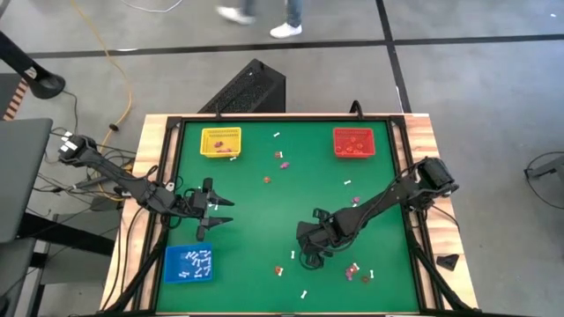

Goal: Sort Halloween decoration
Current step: Put the pink skeleton toy into the yellow bin

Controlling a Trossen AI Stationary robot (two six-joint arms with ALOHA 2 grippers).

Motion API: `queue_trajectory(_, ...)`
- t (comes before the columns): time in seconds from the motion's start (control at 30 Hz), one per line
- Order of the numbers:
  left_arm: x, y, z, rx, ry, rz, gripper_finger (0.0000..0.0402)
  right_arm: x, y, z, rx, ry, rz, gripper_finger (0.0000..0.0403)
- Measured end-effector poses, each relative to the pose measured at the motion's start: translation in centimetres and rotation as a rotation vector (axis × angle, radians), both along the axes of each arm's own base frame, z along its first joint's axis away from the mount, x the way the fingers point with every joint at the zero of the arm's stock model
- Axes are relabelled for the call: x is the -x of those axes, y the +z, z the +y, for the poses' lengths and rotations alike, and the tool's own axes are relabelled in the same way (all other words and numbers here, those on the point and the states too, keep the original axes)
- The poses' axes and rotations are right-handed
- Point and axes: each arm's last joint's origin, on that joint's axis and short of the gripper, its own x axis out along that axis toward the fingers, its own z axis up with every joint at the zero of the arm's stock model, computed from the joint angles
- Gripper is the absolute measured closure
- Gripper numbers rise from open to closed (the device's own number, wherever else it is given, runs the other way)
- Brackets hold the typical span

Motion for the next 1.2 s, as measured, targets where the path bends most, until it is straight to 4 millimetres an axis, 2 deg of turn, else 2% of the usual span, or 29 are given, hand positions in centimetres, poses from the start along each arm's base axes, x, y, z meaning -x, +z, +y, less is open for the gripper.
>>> queue_trajectory(0.43, 0.0, 0.0, 0.0, 0.000, 0.000, 0.000, 0.0194, -1.2, 0.6, -0.2, 0.043, 0.016, -0.135, 0.0380)
queue_trajectory(0.77, 0.0, 0.0, 0.0, 0.000, 0.000, 0.000, 0.0194, -2.1, 1.0, -1.2, 0.067, 0.021, -0.206, 0.0377)
queue_trajectory(0.97, 0.0, 0.0, 0.0, -0.004, 0.000, 0.002, 0.0194, -1.5, 0.9, 0.6, 0.068, 0.086, -0.206, 0.0334)
queue_trajectory(1.2, 0.0, -0.1, 0.0, -0.008, 0.000, 0.007, 0.0194, -0.5, -0.5, 1.6, 0.197, 0.064, -0.286, 0.0268)
